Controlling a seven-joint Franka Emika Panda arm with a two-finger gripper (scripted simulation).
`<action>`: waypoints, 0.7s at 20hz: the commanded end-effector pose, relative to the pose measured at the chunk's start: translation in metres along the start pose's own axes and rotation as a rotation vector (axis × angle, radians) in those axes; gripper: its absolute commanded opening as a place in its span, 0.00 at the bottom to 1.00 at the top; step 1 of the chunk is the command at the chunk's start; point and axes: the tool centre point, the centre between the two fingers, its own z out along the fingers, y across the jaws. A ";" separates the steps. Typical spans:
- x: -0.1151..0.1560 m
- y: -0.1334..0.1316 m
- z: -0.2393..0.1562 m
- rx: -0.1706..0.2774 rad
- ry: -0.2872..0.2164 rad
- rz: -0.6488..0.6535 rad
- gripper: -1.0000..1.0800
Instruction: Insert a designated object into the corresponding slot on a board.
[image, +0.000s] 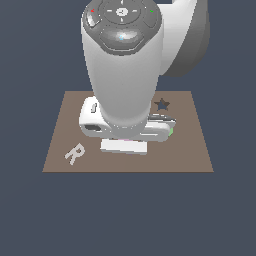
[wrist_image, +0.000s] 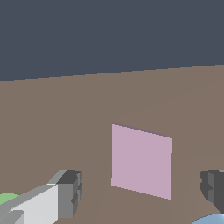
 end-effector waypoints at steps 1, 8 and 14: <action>0.004 0.002 0.006 0.000 0.000 0.009 0.96; 0.006 0.003 0.010 0.000 -0.002 0.014 0.96; 0.007 0.003 0.027 0.000 -0.001 0.015 0.96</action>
